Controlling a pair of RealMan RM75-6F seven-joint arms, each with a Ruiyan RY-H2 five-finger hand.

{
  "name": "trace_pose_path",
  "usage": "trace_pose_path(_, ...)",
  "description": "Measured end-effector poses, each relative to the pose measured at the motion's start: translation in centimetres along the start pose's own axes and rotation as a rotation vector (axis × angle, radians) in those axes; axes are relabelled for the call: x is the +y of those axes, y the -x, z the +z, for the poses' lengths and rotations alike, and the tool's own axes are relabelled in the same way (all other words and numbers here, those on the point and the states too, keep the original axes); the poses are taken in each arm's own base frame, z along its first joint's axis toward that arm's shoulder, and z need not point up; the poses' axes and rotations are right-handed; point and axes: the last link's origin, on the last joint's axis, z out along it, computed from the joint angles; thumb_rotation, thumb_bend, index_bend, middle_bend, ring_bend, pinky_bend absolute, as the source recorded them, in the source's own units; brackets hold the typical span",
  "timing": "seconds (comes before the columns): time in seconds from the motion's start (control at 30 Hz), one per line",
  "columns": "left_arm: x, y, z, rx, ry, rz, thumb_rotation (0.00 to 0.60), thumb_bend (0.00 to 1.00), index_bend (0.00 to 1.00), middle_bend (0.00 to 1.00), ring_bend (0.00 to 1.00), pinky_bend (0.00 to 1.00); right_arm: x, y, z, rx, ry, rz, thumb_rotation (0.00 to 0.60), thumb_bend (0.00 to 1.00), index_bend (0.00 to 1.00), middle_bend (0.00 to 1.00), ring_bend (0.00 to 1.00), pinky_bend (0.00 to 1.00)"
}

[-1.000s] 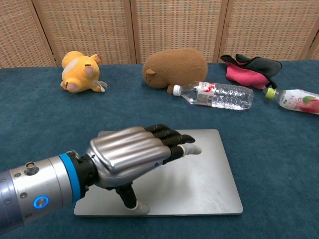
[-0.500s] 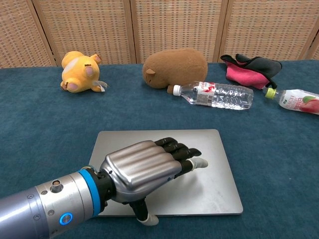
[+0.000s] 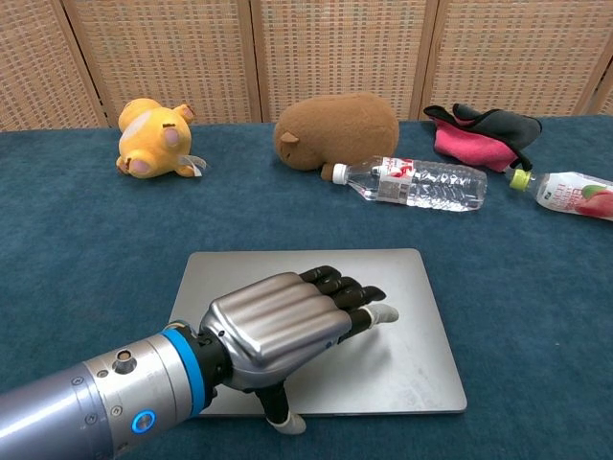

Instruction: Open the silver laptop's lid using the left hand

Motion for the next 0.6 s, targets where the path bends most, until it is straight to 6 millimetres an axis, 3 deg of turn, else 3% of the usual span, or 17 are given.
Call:
trace_pose_path(0.27,0.18,-0.01,-0.03,-0.002,0.012,0.001,0.6,0.26,0.0,0.0,0.0,0.0,0.13,0.04,-0.08,-0.001,0.004,0.002,0.6,0.47,0.2,0.12,0.0,0.0)
trace_pose_path(0.6,0.08,-0.52,0.06,0.009,0.017,0.011,0.6,0.34,0.0,0.0,0.0,0.0,0.16,0.12,0.0,-0.003,0.006,0.002,0.6,0.47,0.2,0.12,0.0,0.0)
